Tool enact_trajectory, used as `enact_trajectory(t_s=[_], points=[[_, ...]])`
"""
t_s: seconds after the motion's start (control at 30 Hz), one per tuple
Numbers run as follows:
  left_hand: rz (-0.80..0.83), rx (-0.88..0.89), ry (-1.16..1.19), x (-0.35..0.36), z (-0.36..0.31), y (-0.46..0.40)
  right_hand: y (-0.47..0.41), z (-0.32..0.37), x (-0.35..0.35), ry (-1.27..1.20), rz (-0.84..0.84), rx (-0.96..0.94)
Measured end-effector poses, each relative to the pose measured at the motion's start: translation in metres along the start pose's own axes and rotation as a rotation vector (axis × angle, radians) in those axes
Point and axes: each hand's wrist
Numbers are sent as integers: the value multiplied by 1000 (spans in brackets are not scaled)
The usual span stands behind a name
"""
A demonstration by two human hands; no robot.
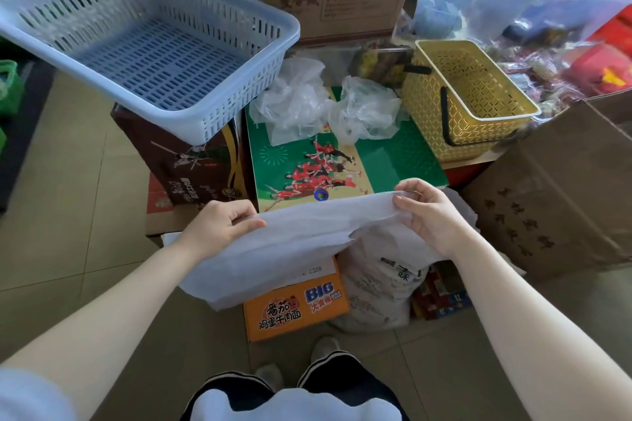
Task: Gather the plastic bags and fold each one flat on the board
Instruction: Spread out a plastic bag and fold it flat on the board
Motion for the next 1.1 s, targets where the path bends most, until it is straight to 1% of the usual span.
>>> enact_trajectory(t_s=[0.03, 0.13, 0.2, 0.23, 0.27, 0.3, 0.33, 0.4, 0.43, 0.47, 0.53, 0.57, 0.63, 0.73, 0.8, 0.83, 0.9, 0.93, 1.03, 1.1], points=[[-7, 7, -20, -1, 1, 0, 0, 0, -2, 136, -24, -15], [-12, 21, -106, 0, 5, -2, -1, -1, -3, 727, -127, -92], [1, 33, -156, 4, 2, -4, -5, 0, 1, 1019, -177, -122], [10, 47, -167, 6, -1, -6, -7, 2, 5, 1163, -165, -122], [17, 71, -167, 7, -5, -8, -7, 3, 12, 1294, -117, -119], [18, 110, -160, 7, -9, -10, -6, 5, 22, 1385, -46, -139], [18, 155, -153, 7, -14, -13, -5, 6, 35, 1421, 46, -179], [21, 261, -148, 8, -26, -17, 0, 6, 60, 1376, 242, -273], [23, 315, -145, 10, -32, -20, 0, 5, 69, 1328, 301, -311], [25, 359, -144, 10, -37, -22, 0, 6, 75, 1283, 326, -349], [36, 397, -165, 9, -42, -26, -4, 10, 74, 1235, 313, -402], [50, 388, -189, 7, -41, -29, -7, 13, 67, 1224, 288, -390], [108, 314, -290, 3, -34, -35, -11, 16, 48, 1235, 249, -312], [208, 157, -535, 1, -24, -46, -16, 17, 17, 1232, 171, -227], [207, 93, -650, 2, -25, -60, -23, 21, 3, 1187, 147, -180], [180, 67, -670, 2, -28, -69, -30, 26, -1, 1173, 136, -155], [54, 46, -677, -3, -41, -94, -49, 44, -8, 1182, 60, -133], [-52, 75, -670, -8, -51, -108, -59, 57, -12, 1196, -19, -189], [-433, 255, -578, -32, -93, -148, -85, 112, -16, 1177, -316, -523], [-617, 360, -562, -51, -122, -166, -92, 149, -18, 1126, -410, -718]])
Point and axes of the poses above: each hand's wrist, its own y-axis away from the middle knuckle, its own x-axis out of the palm, z = x × y, and after that the axes turned 3 degrees about z, right-handed
